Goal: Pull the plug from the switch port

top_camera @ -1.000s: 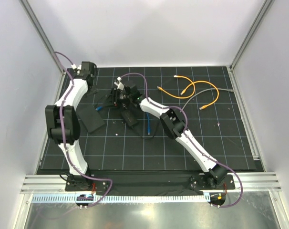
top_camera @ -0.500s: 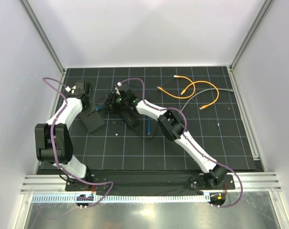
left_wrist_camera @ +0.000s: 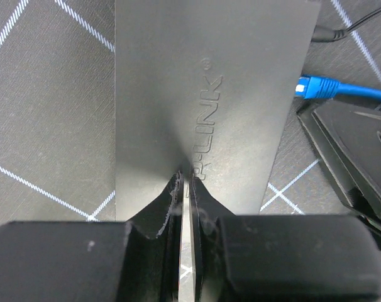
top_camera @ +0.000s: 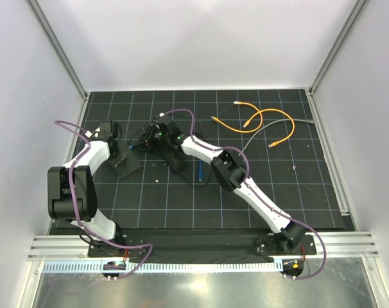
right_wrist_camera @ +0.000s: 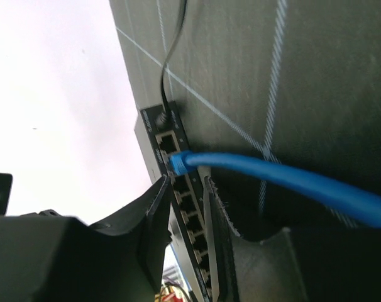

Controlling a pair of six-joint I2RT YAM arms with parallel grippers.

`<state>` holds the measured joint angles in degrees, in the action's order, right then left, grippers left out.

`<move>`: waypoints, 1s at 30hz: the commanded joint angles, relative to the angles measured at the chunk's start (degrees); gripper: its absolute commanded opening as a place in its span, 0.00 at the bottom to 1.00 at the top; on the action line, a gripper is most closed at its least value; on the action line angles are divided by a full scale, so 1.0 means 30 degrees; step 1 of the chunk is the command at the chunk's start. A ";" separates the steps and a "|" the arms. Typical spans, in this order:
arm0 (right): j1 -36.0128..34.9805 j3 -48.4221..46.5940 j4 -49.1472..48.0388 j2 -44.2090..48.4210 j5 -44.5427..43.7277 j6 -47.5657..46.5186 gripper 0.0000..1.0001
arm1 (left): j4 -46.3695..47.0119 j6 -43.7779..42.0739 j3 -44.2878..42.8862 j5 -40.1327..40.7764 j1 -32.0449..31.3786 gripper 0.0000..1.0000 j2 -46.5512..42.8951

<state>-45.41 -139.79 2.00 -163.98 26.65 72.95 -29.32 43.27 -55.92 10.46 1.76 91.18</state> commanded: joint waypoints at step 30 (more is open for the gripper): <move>-0.0831 -0.2389 -0.1340 -0.2555 -0.1678 0.2637 0.24 | 0.1219 0.0637 0.1795 0.0234 0.0087 0.08 -0.1798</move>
<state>-47.42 -145.73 -2.57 -169.18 22.83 78.24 -26.30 44.80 -51.37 10.46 1.76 87.48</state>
